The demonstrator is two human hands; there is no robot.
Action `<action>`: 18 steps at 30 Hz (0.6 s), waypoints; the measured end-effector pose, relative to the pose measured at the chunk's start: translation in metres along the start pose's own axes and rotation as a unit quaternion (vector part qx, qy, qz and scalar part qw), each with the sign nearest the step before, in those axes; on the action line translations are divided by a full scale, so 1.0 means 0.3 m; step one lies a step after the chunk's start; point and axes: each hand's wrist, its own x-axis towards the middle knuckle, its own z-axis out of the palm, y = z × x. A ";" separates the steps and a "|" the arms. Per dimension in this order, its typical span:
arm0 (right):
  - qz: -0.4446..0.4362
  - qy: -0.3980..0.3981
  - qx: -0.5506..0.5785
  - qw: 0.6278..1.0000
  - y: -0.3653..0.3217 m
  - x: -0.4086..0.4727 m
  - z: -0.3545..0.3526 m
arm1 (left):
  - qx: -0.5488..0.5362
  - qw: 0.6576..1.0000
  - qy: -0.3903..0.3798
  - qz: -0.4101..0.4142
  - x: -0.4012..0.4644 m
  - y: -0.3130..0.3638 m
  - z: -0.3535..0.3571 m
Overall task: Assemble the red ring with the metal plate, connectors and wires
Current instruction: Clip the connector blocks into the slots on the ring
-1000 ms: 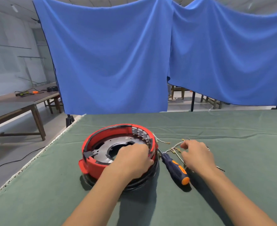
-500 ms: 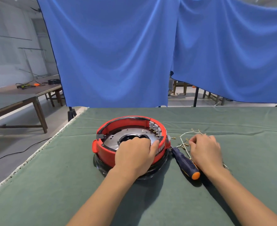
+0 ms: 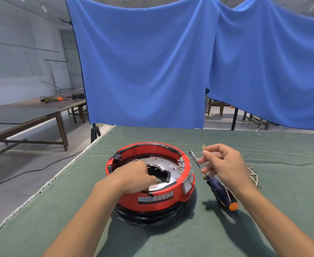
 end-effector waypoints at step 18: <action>0.039 -0.070 0.087 0.993 -0.073 -0.063 0.112 | -0.535 0.828 0.142 0.091 -0.020 0.169 0.026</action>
